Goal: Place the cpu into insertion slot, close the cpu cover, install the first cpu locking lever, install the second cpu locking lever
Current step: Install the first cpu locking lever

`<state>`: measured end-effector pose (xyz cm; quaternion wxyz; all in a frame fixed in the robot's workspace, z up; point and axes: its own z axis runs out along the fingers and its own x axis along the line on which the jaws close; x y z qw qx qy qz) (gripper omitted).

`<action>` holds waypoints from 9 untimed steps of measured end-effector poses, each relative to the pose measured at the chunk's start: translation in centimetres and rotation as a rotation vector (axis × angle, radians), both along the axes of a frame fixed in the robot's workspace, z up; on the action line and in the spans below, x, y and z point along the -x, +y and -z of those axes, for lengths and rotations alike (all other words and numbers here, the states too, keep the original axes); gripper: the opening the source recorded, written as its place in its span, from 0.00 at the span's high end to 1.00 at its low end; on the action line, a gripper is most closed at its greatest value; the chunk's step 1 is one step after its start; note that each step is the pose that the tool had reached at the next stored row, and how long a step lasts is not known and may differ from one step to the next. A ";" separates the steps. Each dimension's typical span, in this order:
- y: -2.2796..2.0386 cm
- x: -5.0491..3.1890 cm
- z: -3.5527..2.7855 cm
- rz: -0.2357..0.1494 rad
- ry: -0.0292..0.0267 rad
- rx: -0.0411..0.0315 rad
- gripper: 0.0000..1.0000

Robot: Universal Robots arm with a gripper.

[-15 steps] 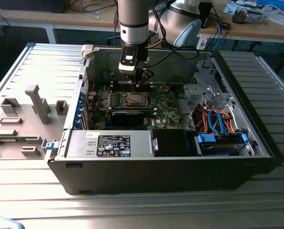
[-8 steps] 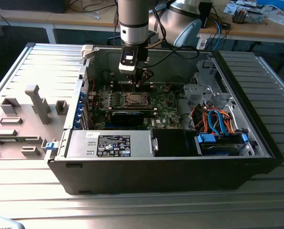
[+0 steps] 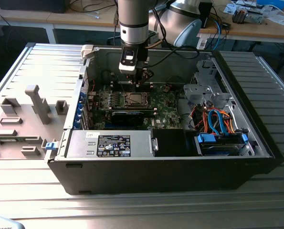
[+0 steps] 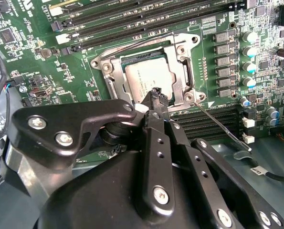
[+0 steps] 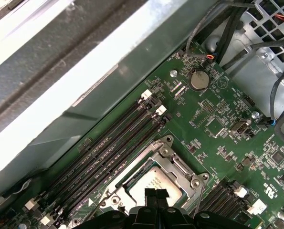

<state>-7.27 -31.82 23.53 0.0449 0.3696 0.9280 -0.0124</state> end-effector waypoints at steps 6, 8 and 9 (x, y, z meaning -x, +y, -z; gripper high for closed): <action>0.00 0.00 0.00 -0.004 -0.0001 0.0000 0.89; 0.00 0.00 0.00 -0.005 -0.0001 0.0000 0.89; 0.00 0.00 0.00 -0.005 -0.0001 0.0000 0.89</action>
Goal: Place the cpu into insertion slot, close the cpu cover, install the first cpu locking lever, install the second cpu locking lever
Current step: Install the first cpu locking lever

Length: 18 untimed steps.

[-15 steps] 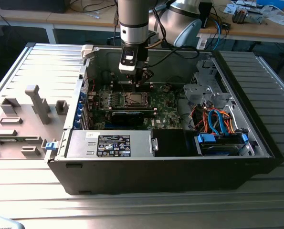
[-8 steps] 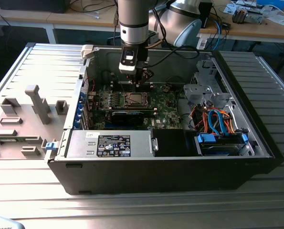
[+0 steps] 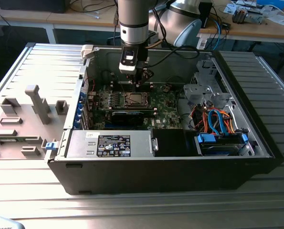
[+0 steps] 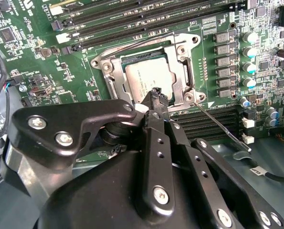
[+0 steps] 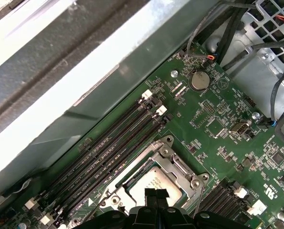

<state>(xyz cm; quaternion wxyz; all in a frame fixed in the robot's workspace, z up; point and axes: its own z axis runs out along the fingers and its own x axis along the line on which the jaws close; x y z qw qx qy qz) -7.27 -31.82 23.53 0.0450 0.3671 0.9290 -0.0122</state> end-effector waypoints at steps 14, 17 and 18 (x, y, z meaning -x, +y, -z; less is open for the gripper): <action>0.00 0.00 0.00 -0.009 0.0000 0.0000 0.89; 0.00 0.00 0.00 -0.010 0.0000 0.0000 0.89; 0.00 0.00 0.00 -0.011 0.0000 0.0000 0.89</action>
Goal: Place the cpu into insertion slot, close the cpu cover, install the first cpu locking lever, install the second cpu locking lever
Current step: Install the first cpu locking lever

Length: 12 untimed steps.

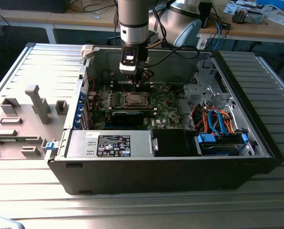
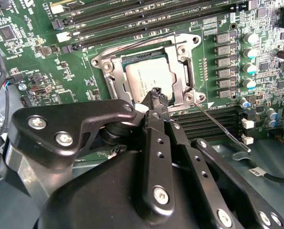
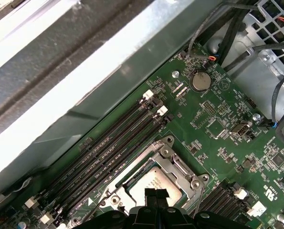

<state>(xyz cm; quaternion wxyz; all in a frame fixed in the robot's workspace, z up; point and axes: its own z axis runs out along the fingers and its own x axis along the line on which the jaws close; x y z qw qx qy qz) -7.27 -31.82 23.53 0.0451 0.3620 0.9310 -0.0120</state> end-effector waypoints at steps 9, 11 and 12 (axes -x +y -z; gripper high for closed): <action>0.00 0.00 0.00 -0.005 0.0001 0.0000 0.89; 0.00 0.00 0.00 -0.006 0.0000 0.0000 0.89; 0.00 0.00 0.00 -0.007 0.0000 0.0000 0.89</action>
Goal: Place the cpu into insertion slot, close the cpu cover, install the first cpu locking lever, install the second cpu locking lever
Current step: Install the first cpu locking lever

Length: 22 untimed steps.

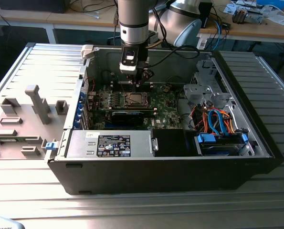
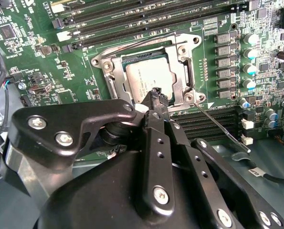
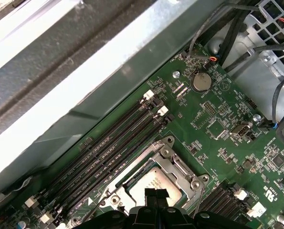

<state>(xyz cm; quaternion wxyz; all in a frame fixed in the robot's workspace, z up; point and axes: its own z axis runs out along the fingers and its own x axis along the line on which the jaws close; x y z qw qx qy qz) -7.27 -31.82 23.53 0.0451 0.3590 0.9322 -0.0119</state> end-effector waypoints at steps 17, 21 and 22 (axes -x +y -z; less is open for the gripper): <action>0.00 0.00 0.00 -0.012 -0.0001 0.0000 0.89; 0.00 0.00 0.00 -0.015 0.0000 0.0000 0.89; 0.00 0.00 0.00 -0.015 0.0000 0.0000 0.89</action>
